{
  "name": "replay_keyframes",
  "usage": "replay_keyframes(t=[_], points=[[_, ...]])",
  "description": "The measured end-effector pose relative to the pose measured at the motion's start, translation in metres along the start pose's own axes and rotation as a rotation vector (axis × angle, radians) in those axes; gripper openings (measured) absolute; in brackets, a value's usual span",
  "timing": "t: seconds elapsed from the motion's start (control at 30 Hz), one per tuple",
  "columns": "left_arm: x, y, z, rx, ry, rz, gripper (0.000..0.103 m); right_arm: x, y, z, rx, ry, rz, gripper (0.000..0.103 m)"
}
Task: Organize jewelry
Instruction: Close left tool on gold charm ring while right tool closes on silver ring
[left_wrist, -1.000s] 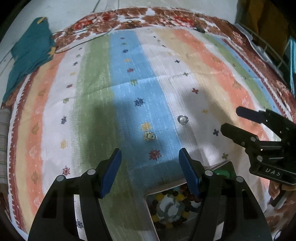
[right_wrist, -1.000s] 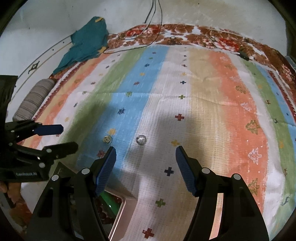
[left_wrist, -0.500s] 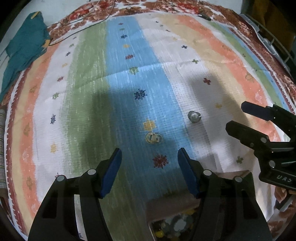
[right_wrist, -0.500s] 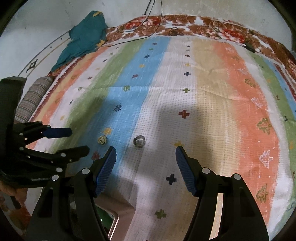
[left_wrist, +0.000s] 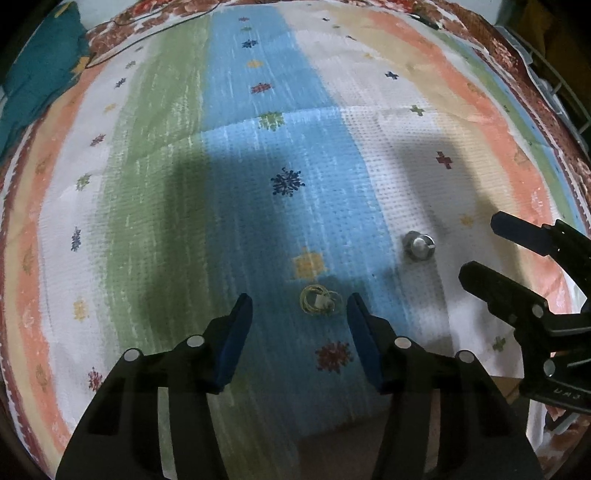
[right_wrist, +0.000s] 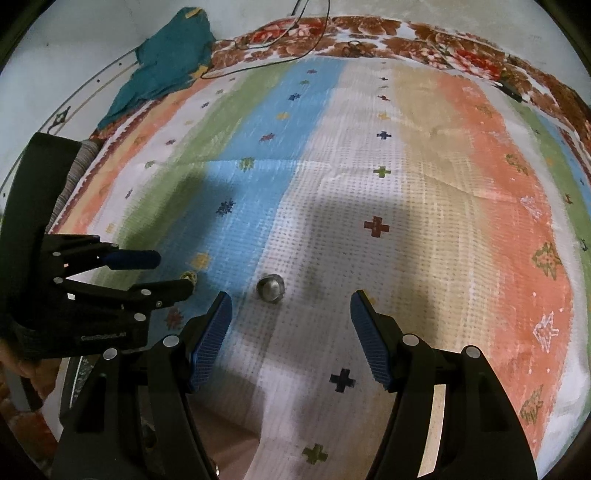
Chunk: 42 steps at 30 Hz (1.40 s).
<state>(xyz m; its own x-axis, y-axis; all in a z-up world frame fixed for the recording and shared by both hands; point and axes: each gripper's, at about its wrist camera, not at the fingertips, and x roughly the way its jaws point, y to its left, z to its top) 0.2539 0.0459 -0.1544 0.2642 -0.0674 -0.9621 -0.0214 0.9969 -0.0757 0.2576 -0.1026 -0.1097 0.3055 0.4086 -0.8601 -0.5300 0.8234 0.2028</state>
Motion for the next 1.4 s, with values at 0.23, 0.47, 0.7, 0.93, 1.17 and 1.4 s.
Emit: replay_keyframes(t=[0.23, 0.47, 0.7, 0.93, 1.17, 1.4], points=[[0.007, 0.002, 0.005, -0.003, 0.009, 0.005, 0.037, 0.016, 0.005, 0.007, -0.023, 0.022, 0.005, 0.059], [0.009, 0.009, 0.009, -0.031, 0.005, 0.0, 0.026, 0.031, 0.007, 0.007, -0.034, 0.043, -0.004, 0.05], [0.007, 0.016, 0.006, -0.049, -0.009, -0.006, 0.021, 0.038, 0.013, 0.008, -0.053, 0.045, -0.026, 0.037], [0.009, 0.016, 0.015, -0.055, -0.018, -0.001, 0.018, 0.042, 0.01, 0.011, -0.034, 0.058, -0.006, 0.021], [0.004, 0.025, 0.012, -0.07, -0.026, -0.012, 0.016, 0.038, 0.004, 0.01, 0.014, 0.052, 0.018, 0.02], [-0.008, 0.027, 0.008, -0.073, -0.043, -0.015, 0.016, 0.028, 0.009, 0.01, 0.003, 0.031, 0.007, 0.02]])
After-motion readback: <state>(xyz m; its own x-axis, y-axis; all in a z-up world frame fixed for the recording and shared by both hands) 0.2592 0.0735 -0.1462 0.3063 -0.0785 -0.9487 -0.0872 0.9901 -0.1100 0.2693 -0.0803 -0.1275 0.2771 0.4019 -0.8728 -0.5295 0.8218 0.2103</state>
